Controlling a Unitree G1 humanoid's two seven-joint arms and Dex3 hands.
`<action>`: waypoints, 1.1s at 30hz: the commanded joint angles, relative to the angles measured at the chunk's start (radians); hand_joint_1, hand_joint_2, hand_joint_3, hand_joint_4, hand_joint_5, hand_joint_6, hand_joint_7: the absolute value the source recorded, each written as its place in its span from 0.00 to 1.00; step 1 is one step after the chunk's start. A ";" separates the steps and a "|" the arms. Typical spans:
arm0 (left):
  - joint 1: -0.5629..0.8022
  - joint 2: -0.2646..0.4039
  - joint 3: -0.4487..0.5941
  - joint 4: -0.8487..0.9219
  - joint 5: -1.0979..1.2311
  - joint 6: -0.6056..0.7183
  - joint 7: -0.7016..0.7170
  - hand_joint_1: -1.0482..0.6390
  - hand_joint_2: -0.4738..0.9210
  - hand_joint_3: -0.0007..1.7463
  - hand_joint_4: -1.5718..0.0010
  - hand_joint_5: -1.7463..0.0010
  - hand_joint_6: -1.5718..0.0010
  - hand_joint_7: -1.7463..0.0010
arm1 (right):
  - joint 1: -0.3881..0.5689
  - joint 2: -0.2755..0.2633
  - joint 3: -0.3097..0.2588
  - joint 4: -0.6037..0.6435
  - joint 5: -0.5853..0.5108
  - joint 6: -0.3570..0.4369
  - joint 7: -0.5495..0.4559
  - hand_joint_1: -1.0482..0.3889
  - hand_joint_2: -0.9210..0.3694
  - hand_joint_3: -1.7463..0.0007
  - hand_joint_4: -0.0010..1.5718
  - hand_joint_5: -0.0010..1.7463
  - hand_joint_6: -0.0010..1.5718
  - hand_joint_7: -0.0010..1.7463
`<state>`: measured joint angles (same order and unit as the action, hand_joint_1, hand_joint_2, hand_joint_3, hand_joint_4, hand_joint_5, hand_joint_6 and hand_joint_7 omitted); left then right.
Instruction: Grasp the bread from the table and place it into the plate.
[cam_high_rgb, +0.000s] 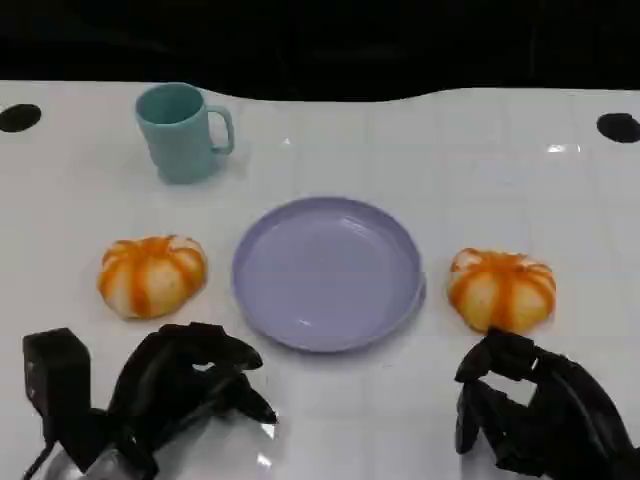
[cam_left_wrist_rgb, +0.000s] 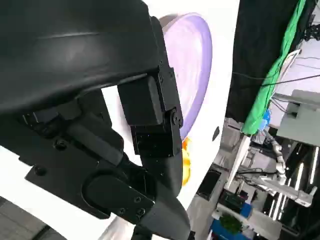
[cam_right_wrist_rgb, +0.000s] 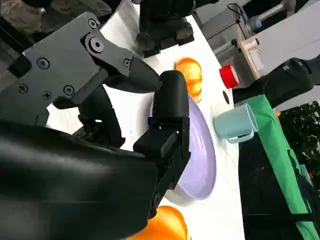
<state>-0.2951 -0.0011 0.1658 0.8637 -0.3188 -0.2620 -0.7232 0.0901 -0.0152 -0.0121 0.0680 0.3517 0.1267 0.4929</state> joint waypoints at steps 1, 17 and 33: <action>0.017 0.015 0.004 0.005 0.005 0.020 0.009 0.00 0.90 0.00 0.01 0.72 0.00 0.88 | 0.002 -0.012 -0.003 -0.017 0.003 0.011 -0.009 0.46 0.33 0.34 0.48 0.98 0.48 0.77; 0.017 0.012 0.010 0.002 0.001 0.033 0.006 0.00 0.88 0.00 0.01 0.72 0.00 0.88 | 0.002 -0.012 -0.002 -0.015 -0.001 0.008 -0.011 0.46 0.32 0.34 0.48 0.98 0.48 0.77; 0.026 0.014 0.006 -0.012 0.007 0.027 0.008 0.00 0.89 0.00 0.01 0.72 0.00 0.87 | 0.007 -0.008 -0.004 -0.026 -0.002 -0.038 -0.002 0.46 0.32 0.34 0.45 1.00 0.46 0.77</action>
<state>-0.2941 -0.0012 0.1705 0.8499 -0.3194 -0.2359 -0.7206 0.0926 -0.0148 -0.0099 0.0520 0.3482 0.1284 0.4828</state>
